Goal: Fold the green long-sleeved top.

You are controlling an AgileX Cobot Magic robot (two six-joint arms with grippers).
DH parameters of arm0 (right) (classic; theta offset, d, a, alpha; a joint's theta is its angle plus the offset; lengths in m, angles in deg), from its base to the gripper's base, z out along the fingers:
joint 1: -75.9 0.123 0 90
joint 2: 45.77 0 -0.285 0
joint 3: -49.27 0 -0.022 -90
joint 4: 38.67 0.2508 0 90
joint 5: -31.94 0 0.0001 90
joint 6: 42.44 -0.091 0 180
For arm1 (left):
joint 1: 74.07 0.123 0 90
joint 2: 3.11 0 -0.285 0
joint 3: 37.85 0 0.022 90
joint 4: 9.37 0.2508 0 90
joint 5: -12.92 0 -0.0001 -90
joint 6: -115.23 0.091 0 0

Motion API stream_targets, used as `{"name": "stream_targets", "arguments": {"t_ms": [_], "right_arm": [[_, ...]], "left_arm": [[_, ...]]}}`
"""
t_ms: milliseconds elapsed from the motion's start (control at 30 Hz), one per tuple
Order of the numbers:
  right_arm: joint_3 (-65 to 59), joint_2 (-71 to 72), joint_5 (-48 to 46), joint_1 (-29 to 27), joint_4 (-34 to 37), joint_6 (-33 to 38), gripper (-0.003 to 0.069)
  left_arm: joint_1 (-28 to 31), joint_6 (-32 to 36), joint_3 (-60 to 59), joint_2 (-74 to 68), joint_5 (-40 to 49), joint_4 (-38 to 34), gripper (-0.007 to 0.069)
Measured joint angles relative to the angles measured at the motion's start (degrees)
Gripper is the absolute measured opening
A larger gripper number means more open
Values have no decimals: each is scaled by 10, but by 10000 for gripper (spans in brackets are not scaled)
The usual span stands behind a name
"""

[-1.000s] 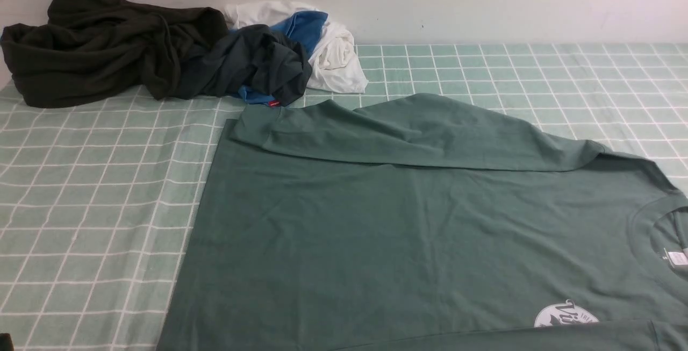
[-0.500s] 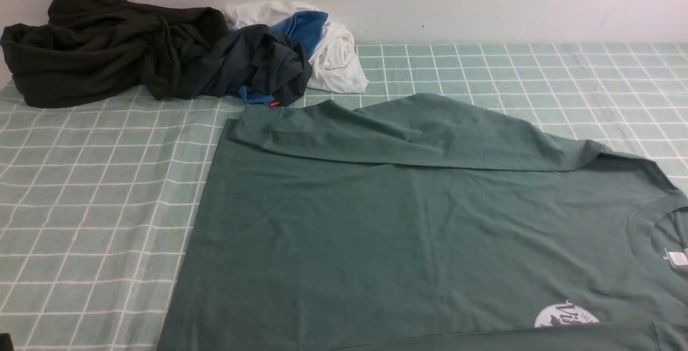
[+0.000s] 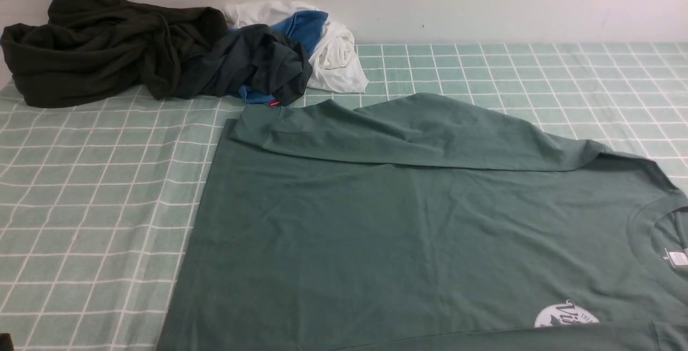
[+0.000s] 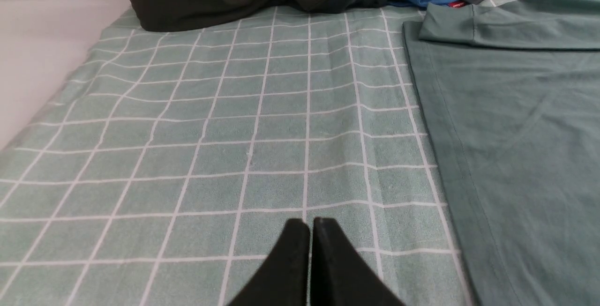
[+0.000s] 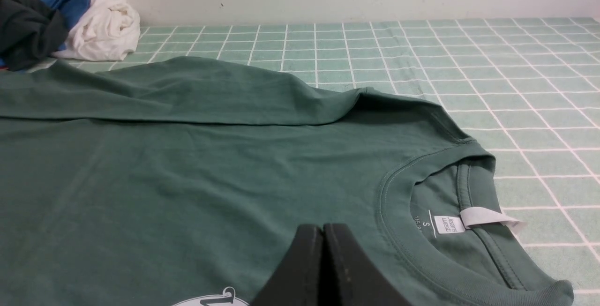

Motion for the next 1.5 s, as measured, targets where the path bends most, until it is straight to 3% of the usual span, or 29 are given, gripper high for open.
{"name": "stream_targets", "arguments": {"t_ms": [1033,1200,1333,1500], "right_arm": [[0,0,0,0,0,0,-14],[0,0,0,0,0,0,-14],[0,0,0,0,0,0,-14],[0,0,0,0,2,0,-14]], "left_arm": [[0,0,0,0,0,-7,-3],[0,-1,0,0,-1,-56,-3],[0,-1,-2,0,-6,-145,-3],[0,-7,-5,0,-13,-334,-3]]}}
